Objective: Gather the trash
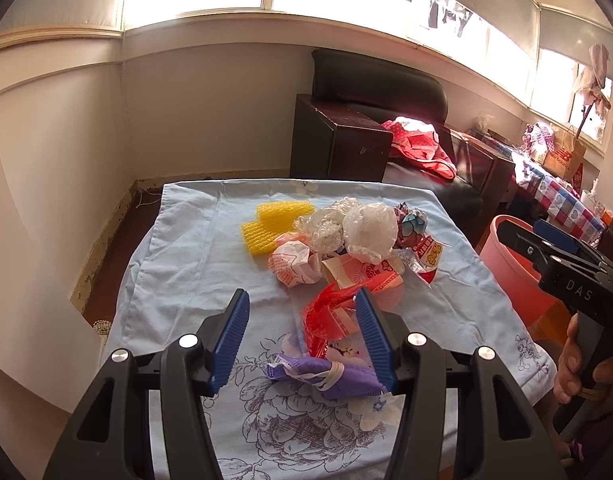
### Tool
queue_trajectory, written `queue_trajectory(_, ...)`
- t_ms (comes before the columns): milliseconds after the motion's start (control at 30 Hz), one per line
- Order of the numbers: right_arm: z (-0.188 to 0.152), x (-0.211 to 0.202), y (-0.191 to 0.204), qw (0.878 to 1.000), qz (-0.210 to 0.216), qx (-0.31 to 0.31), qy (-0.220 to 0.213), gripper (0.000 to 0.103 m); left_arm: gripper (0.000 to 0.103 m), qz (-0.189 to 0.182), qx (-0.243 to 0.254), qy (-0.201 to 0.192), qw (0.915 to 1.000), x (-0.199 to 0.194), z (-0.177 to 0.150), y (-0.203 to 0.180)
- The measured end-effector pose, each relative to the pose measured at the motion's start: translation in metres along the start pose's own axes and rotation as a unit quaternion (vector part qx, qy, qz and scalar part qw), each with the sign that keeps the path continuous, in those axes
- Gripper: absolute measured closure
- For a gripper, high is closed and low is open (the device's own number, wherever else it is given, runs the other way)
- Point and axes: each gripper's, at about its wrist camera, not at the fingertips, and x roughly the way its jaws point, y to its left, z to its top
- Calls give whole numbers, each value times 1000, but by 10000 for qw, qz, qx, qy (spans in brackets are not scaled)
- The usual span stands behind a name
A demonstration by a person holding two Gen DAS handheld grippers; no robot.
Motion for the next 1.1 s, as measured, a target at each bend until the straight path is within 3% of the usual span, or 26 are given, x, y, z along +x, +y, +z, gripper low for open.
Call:
queue_trajectory(367, -11, 10, -1, 9997, 118, 21, 191, 13, 51, -376, 184, 332, 9986, 22, -11, -15)
queue_trajectory(600, -16, 18, -1, 9992, 212, 51, 332, 13, 48, -295, 315, 499, 9978, 44, -13, -18)
queue_trajectory(833, -18, 24, -2, 9987, 309, 24, 393, 13, 48, -438, 338, 483, 9973, 55, -13, -18)
queue_trajectory(900, -16, 27, -4, 9986, 340, 43, 413, 13, 53, -459, 371, 490, 9971, 58, -13, -19)
queue_trajectory(1100, -12, 38, -8, 9978, 445, 91, 485, 13, 97, -564, 242, 549, 9966, 68, -15, -14)
